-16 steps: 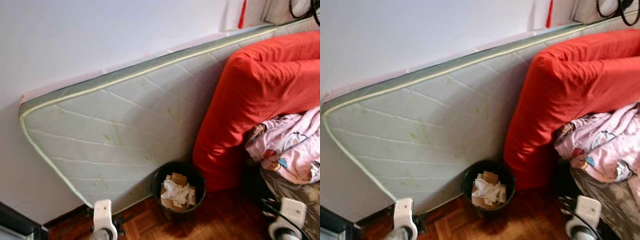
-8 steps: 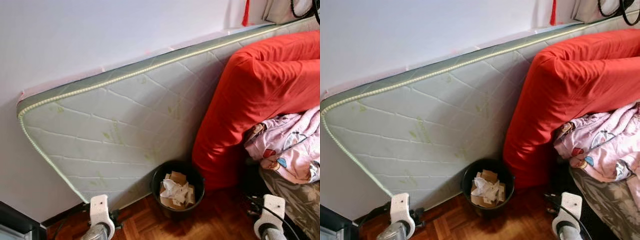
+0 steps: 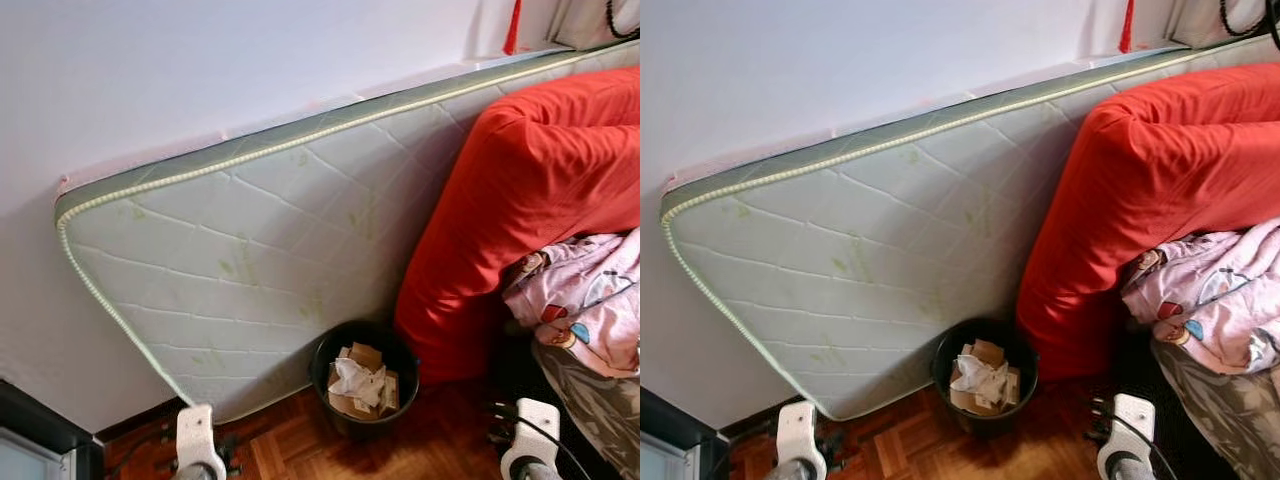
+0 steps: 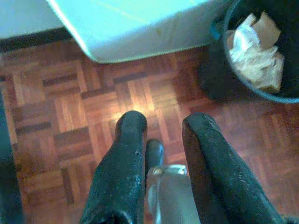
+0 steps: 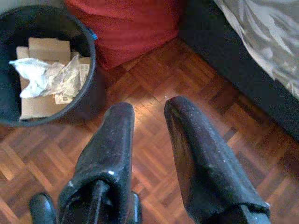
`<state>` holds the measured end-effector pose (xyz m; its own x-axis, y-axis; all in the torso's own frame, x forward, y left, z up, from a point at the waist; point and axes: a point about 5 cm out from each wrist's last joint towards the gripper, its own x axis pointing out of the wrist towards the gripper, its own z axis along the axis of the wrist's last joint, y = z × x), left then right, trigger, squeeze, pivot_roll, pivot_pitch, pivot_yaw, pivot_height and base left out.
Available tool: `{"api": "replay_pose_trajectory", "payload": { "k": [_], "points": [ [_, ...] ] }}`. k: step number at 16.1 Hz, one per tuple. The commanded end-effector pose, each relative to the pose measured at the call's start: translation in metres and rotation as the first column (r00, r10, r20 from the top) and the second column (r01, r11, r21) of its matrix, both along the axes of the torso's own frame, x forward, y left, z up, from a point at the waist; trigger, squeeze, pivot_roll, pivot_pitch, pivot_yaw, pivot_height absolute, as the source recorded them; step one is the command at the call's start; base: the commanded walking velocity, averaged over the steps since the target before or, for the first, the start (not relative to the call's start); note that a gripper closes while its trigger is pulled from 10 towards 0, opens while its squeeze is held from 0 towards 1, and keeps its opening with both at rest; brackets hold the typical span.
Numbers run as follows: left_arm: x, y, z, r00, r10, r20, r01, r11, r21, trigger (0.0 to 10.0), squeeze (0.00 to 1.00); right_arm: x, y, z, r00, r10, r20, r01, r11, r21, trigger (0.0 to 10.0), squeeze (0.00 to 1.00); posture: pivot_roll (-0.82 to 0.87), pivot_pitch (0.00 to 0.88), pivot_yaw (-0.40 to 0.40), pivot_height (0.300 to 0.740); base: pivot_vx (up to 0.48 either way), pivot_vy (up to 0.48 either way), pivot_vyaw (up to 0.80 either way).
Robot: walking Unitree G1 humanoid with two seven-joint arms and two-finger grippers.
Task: Clean up the room
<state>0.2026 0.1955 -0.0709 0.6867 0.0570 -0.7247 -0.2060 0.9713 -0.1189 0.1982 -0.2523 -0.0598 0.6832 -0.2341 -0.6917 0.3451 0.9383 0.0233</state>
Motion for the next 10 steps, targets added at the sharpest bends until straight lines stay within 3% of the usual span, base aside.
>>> {"api": "replay_pose_trajectory", "payload": {
  "k": [1, 3, 6, 8, 10],
  "points": [
    [-0.01, 0.004, -0.005, 0.999, 0.004, -0.04, -0.003, 1.0, 0.007, 10.0, 0.0, -0.002, 0.002, -0.002, 0.999, -0.03, -0.014, 0.031, 0.999, 0.028, 10.0, 0.0, 0.02, 0.0, 0.067, 0.74, 0.0, 0.0, 0.0],
    [-0.015, 0.006, -0.008, 0.998, 0.0, -0.059, 0.0, 1.0, 0.01, 10.0, 0.0, -0.002, 0.012, -0.005, 0.997, 0.068, -0.023, -0.067, 0.997, 0.048, 10.0, 0.0, 0.03, 0.0, 0.063, 0.74, 0.0, 0.0, 0.0],
    [-0.02, 0.01, -0.01, 0.997, -0.003, -0.076, 0.005, 1.0, 0.022, 10.0, 0.0, -0.008, 0.011, -0.008, 0.997, 0.058, -0.048, -0.055, 0.996, 0.064, 10.0, 0.0, 0.01, 0.0, 0.082, 0.74, 0.0, 0.0, 0.0],
    [-0.023, 0.009, -0.011, 0.996, -0.018, -0.093, 0.021, 0.999, 0.033, 10.0, 0.0, -0.01, 0.03, -0.014, 0.994, 0.083, -0.063, -0.078, 0.994, 0.078, 10.0, 0.0, 0.02, 0.0, 0.07, 0.74, 0.0, 0.0, 0.0],
    [-0.022, 0.006, -0.011, 0.996, -0.019, -0.091, 0.022, 0.999, 0.035, 10.0, 0.0, -0.013, 0.034, -0.017, 0.989, 0.124, -0.082, -0.118, 0.99, 0.075, 10.0, 0.0, 0.02, 0.0, 0.059, 0.74, 0.0, 0.0, 0.0]
  ]
}}
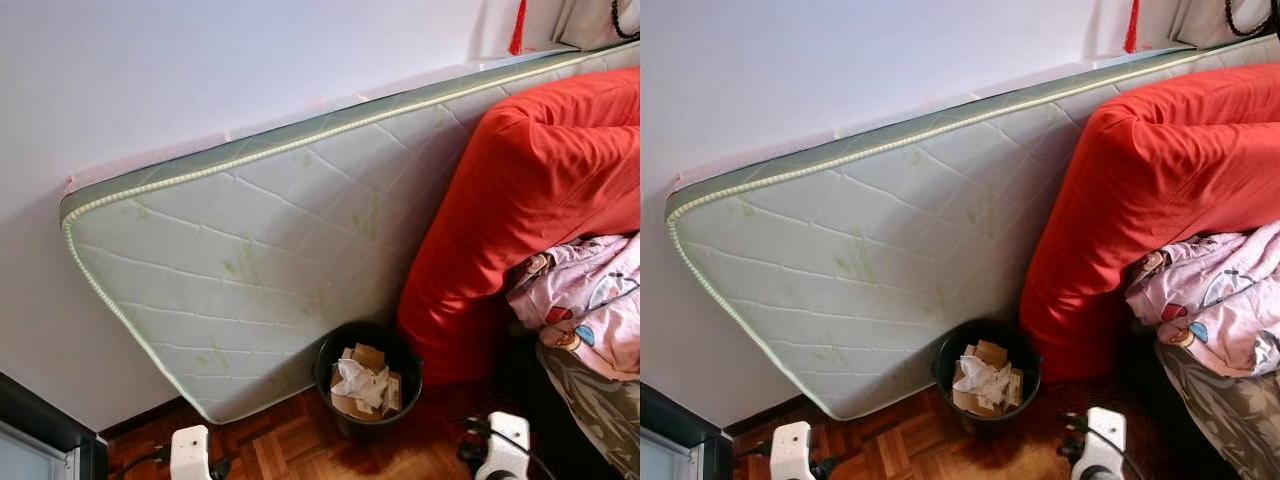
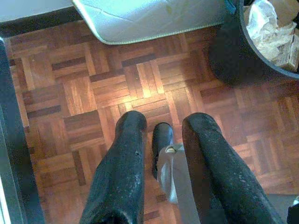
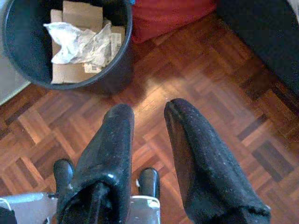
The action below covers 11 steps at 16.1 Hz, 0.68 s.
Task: Clean up the room
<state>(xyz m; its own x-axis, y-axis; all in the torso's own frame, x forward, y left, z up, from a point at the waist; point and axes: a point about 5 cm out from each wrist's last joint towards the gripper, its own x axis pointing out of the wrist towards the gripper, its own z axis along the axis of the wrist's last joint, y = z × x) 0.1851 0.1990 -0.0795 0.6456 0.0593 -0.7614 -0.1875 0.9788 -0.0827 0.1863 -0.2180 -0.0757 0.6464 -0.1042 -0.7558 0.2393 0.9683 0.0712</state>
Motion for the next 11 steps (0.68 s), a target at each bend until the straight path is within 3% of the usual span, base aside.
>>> {"api": "replay_pose_trajectory", "payload": {
  "k": [1, 3, 11],
  "points": [
    [-0.0023, 0.0016, -0.0015, 1.0, 0.003, -0.026, -0.002, 1.0, 0.008, 10.0, 0.0, -0.0013, 0.0, -0.0008, 1.0, 0.012, -0.012, -0.012, 1.0, -0.006, 10.0, 0.0, 0.03, 0.0, 0.064, 0.74, 0.0, 0.0, 0.0],
    [-0.0005, 0.0008, -0.0008, 1.0, -0.006, -0.023, 0.006, 1.0, 0.011, 10.0, 0.0, 0.004, 0.0025, 0.0015, 0.991, 0.135, -0.022, -0.136, 0.99, -0.05, 10.0, 0.0, 0.02, 0.0, 0.055, 0.74, 0.0, 0.0, 0.0],
    [-0.0093, 0.0093, -0.0036, 0.998, -0.024, -0.053, 0.025, 0.999, 0.025, 10.0, 0.0, 0.0074, 0.0059, 0.0023, 0.991, 0.135, -0.02, -0.136, 0.989, -0.053, 10.0, 0.0, 0.02, 0.0, 0.091, 0.74, 0.0, 0.0, 0.0]
  ]
}}
